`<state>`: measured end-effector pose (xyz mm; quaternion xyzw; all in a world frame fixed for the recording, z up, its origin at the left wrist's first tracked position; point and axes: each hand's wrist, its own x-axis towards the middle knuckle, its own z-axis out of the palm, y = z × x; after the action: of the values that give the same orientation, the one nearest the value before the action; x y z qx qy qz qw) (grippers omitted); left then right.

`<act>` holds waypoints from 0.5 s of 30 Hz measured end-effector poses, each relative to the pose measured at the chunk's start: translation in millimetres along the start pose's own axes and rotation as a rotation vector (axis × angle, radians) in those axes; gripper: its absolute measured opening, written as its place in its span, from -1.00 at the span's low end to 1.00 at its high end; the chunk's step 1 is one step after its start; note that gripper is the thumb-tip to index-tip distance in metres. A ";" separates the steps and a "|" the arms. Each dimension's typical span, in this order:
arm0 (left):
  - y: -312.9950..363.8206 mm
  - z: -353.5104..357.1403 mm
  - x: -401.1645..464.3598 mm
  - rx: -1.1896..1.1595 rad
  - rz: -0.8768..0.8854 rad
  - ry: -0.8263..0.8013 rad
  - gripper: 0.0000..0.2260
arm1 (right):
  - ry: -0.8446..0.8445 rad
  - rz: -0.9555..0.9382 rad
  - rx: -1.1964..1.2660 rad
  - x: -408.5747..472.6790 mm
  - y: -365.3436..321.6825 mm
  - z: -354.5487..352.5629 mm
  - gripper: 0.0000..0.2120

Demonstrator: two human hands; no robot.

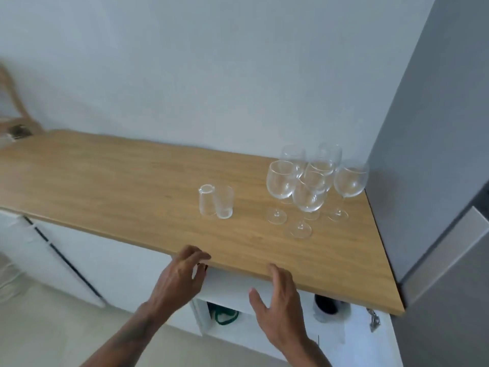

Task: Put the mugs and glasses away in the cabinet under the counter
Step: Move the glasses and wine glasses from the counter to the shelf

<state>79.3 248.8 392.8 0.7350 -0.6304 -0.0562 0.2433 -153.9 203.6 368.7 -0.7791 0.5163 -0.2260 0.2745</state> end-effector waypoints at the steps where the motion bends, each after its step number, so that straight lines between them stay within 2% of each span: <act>1: -4.5 -19.5 12.0 -0.013 -0.006 0.038 -0.80 | 0.035 -0.040 0.001 14.0 -18.5 -8.2 -0.42; 4: -22.5 -58.2 54.8 -0.067 -0.034 0.129 -0.76 | 0.102 -0.087 0.011 64.3 -63.1 -19.0 -0.44; 7: -47.6 -70.4 104.8 -0.100 -0.095 0.169 -0.69 | 0.087 -0.024 0.042 122.9 -88.6 -8.5 -0.42; 11: -74.4 -52.7 161.5 -0.174 -0.198 0.042 -0.51 | 0.038 0.168 0.144 189.3 -98.5 33.0 -0.34; 15: -99.5 -16.2 196.6 -0.262 -0.191 -0.137 -0.21 | -0.008 0.362 0.252 226.5 -82.0 78.6 -0.13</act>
<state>214.2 74.6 408.5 0.7481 -0.5599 -0.2108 0.2872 34.5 34.6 379.7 -0.6341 0.6145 -0.2327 0.4077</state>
